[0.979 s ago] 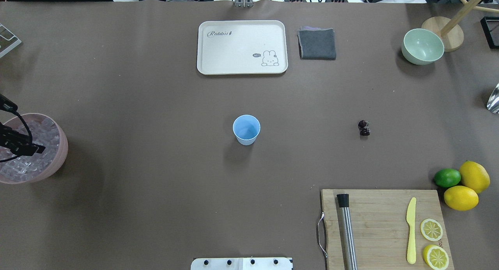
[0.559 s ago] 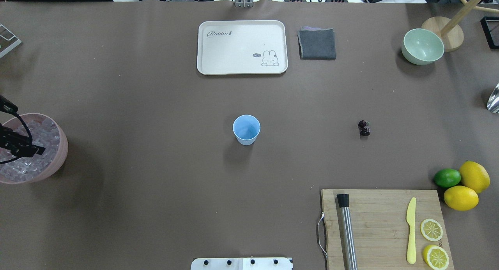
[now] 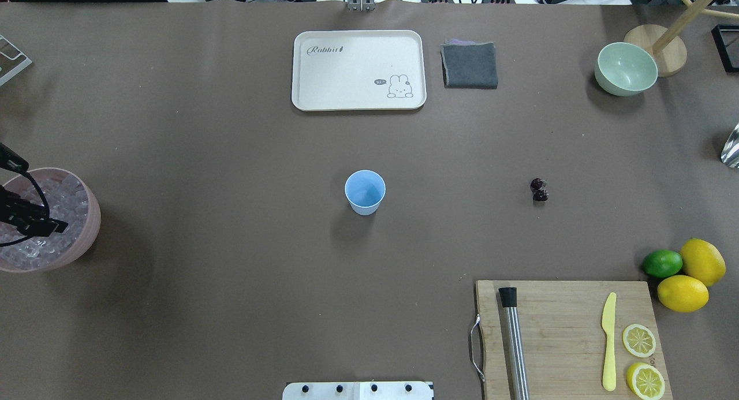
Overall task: Put ice and cherries in cup
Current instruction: 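Lift the ice cube out of the bowl with the left gripper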
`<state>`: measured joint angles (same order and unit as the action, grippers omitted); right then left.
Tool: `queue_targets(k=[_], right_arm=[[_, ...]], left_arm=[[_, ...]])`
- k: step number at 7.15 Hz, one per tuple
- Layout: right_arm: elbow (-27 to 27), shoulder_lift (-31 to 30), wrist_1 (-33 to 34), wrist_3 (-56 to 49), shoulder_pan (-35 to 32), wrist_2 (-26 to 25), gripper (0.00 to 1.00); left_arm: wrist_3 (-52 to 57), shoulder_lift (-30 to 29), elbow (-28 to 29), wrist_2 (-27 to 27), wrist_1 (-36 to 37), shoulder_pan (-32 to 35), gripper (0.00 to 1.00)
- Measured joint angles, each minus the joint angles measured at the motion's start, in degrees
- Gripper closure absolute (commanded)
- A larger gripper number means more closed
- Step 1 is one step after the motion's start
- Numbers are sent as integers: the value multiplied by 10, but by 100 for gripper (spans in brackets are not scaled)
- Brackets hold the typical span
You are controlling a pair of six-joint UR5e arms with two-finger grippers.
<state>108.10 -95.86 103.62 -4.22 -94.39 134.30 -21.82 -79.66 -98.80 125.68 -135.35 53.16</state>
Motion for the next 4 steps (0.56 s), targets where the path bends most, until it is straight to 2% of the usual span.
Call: queue_targets(k=[2,3,4], right_arm=[[0,0,0,0,-1,0,0],[0,0,0,0,-2,0,0],[0,-1,0,0,-2,0,0]], left_arm=[[0,0,0,0,0,-2,84],[0,1,-1,1,0,-2,99],[0,1,-2,1,0,-2,100]])
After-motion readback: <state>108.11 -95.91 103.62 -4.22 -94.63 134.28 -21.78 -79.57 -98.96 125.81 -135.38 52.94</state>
